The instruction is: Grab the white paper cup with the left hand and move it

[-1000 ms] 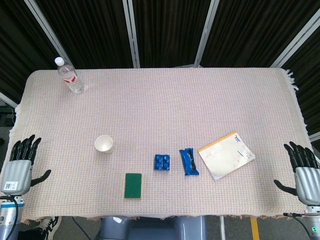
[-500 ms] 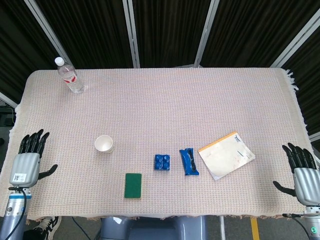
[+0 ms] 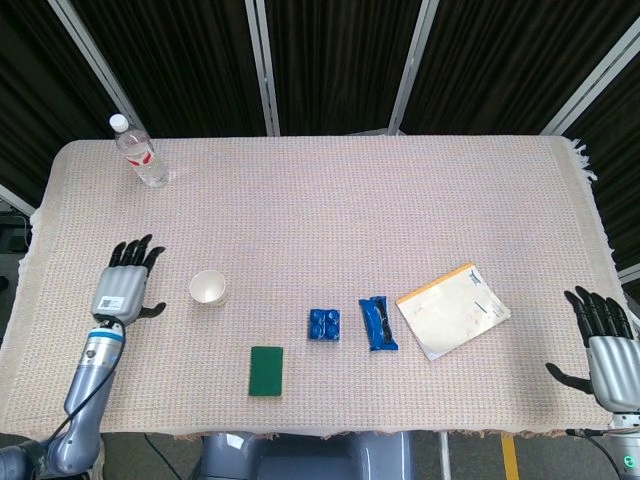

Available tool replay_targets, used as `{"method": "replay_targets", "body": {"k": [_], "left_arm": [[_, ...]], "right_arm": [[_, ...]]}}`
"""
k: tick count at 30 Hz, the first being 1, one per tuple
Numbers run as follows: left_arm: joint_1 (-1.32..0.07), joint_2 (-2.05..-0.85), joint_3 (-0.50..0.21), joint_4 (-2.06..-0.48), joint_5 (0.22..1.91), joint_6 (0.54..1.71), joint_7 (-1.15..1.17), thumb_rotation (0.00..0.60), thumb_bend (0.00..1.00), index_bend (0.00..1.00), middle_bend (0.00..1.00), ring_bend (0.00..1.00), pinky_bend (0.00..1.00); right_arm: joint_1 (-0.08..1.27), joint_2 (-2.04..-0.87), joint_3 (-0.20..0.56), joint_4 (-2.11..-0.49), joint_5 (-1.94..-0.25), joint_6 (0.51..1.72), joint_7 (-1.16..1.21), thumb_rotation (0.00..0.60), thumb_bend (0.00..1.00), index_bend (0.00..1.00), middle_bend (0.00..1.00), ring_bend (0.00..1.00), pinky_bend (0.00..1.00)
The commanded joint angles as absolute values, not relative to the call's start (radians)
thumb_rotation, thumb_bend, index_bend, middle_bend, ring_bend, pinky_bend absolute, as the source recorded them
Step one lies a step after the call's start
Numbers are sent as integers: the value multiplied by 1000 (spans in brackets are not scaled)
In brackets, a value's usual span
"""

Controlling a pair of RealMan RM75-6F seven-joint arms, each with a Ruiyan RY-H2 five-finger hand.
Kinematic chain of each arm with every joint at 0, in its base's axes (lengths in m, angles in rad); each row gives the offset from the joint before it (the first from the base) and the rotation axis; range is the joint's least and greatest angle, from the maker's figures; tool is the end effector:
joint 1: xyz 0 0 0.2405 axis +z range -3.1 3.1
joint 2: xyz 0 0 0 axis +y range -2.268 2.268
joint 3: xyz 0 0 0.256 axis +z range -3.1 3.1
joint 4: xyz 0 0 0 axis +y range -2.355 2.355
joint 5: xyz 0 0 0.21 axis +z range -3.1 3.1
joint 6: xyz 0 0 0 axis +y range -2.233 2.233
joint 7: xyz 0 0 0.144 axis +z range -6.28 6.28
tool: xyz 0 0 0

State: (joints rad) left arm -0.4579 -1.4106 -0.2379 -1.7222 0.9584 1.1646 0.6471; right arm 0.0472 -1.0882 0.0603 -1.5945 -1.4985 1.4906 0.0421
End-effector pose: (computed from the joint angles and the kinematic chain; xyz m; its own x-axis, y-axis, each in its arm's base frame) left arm -0.2171 0.2966 0.0480 0.4823 0.2145 0.8493 0.8726 -0.0318 -0.4875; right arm -0.3223 -0.1717 0.1733 0.4000 0.0022 0.9165 -0.9162 0.0282 0.3998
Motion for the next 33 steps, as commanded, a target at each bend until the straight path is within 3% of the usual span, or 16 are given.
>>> {"method": "replay_targets", "body": {"k": [1, 13, 19, 28, 33], "left_arm": [[-513, -1462, -252, -1729, 885, 1155, 717, 600, 122, 150, 0, 0, 0], [-604, -1535, -252, -1701, 759, 1169, 809, 600, 124, 219, 0, 0, 0], [-636, -1562, -252, -1674, 716, 1175, 826, 600, 123, 306, 0, 0, 0], [-659, -1586, -254, -1633, 677, 1151, 762, 600, 125, 382, 0, 0, 0], [-639, -1587, -267, -1644, 757, 1153, 626, 600, 124, 400, 0, 0, 0]], "right_arm": [[48, -1084, 62, -1593, -1498, 1490, 50, 600, 0, 0, 0, 0, 0], [46, -1080, 61, -1591, -1499, 1491, 65, 600, 0, 0, 0, 0, 0], [46, -1078, 60, -1591, -1499, 1490, 69, 600, 0, 0, 0, 0, 0], [48, -1077, 59, -1592, -1498, 1485, 68, 600, 0, 0, 0, 0, 0], [48, -1078, 59, -1594, -1498, 1484, 65, 600, 0, 0, 0, 0, 0]]}}
